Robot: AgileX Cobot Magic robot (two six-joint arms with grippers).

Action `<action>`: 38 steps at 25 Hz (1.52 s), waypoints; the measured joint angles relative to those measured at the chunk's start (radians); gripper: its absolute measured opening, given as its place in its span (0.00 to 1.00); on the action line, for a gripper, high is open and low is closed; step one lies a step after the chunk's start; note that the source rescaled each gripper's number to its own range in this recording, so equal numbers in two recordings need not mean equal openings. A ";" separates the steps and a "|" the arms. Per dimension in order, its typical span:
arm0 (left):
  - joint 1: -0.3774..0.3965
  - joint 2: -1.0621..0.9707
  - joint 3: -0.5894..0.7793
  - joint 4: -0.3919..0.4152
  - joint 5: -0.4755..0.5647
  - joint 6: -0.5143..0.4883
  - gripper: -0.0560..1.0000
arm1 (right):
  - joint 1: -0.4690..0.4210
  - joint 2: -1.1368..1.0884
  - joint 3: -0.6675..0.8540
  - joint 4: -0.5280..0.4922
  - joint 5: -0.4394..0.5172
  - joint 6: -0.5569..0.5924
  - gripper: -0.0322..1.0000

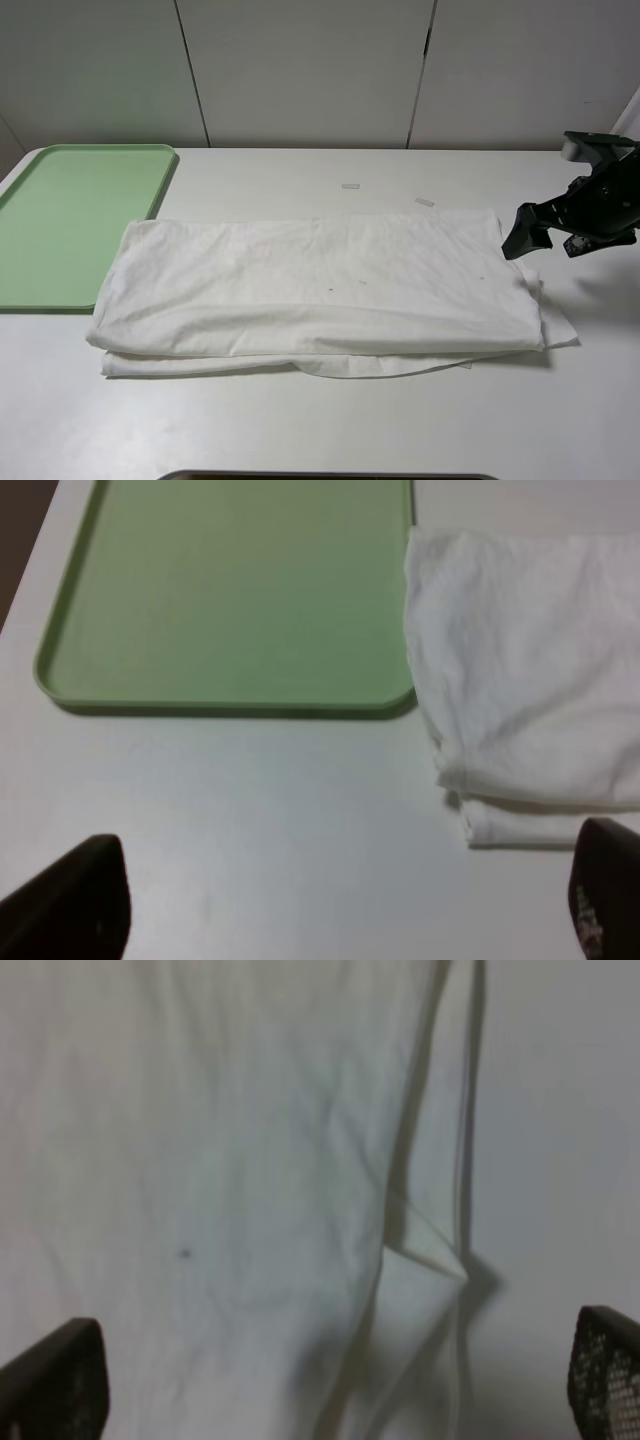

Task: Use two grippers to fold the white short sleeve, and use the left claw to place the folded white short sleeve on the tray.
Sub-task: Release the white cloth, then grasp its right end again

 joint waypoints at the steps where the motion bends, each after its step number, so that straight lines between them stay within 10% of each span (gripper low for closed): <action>1: 0.000 0.000 0.000 0.000 0.000 0.000 0.87 | 0.000 0.009 0.000 -0.002 -0.005 -0.001 1.00; 26: 0.000 0.000 0.000 0.000 -0.001 0.000 0.87 | -0.016 0.229 -0.012 0.178 -0.053 -0.293 0.99; 29: 0.000 0.000 0.000 0.000 -0.001 0.000 0.87 | -0.016 0.232 -0.012 0.183 -0.048 -0.293 0.79; 34: 0.000 0.000 0.000 0.000 -0.001 0.000 0.87 | -0.016 0.242 -0.012 0.187 -0.039 -0.293 0.09; 38: 0.000 0.000 0.000 0.000 -0.001 0.000 0.87 | -0.016 0.242 -0.012 0.188 -0.038 -0.293 0.03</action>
